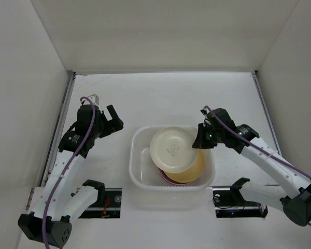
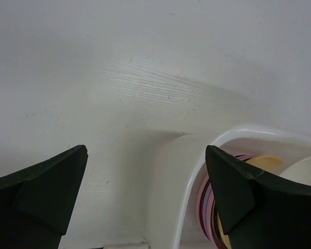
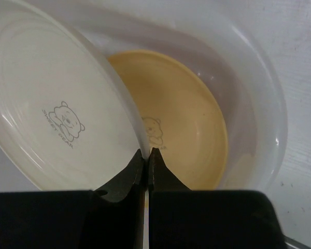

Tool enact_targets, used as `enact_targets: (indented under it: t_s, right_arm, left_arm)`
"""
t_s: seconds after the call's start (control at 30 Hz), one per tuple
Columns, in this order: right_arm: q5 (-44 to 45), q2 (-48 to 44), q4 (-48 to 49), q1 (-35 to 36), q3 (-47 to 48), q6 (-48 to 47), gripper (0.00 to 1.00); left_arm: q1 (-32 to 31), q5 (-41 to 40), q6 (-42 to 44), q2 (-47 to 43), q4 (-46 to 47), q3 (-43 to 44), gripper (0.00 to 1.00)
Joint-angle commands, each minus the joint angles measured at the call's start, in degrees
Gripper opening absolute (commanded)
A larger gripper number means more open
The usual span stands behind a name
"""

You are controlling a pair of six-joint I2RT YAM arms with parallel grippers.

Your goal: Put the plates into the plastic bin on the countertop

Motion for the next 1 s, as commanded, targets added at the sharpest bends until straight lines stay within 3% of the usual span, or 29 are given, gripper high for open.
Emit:
enact_targets:
  t_s: [0.0, 0.17, 0.3, 0.33, 0.37, 0.5, 0.53, 0.8, 0.97]
  right_arm:
    - [3.9, 0.0, -3.7, 2.6, -2.7, -0.1, 0.02]
    - [7.6, 1.3, -4.2, 4.5, -4.7, 0.2, 0.03]
    - [10.5, 2.4, -4.8, 4.8, -2.9, 0.1, 0.18]
    - [11.5, 2.7, -5.7, 4.9, -1.9, 0.0, 0.28]
    - [12.6, 3.1, -6.7, 5.3, -0.6, 0.0, 0.48]
    - [19.6, 4.1, -12.1, 7.3, 6.9, -0.7, 0.79]
    - [21.9, 4.5, -13.9, 7.7, 9.3, -0.9, 1.0]
    - [31.5, 4.1, -18.6, 8.0, 30.6, -2.8, 1.0]
    - [43.9, 3.3, -14.8, 4.5, 32.1, -7.1, 1.0]
  left_arm:
    - [-1.1, -0.4, -0.6, 0.5, 2.5, -1.0, 1.0]
    - [-2.0, -0.5, -0.6, 1.5, 2.5, -1.1, 1.0]
    - [-2.1, -0.5, -0.6, 2.1, 2.5, -0.7, 1.0]
    - [-2.1, -0.5, -0.5, 2.3, 2.5, -0.6, 1.0]
    - [-2.1, -0.5, -0.5, 2.6, 2.5, -0.6, 1.0]
    - [-2.2, -1.7, -0.4, 3.6, 2.2, -0.7, 1.0]
    - [-2.2, -2.2, -0.5, 3.9, 1.9, -0.7, 1.0]
    - [-1.4, -6.9, -0.6, 6.3, -0.4, -0.2, 1.0]
    - [-1.2, -10.4, -1.3, 8.1, -1.6, 0.1, 1.0]
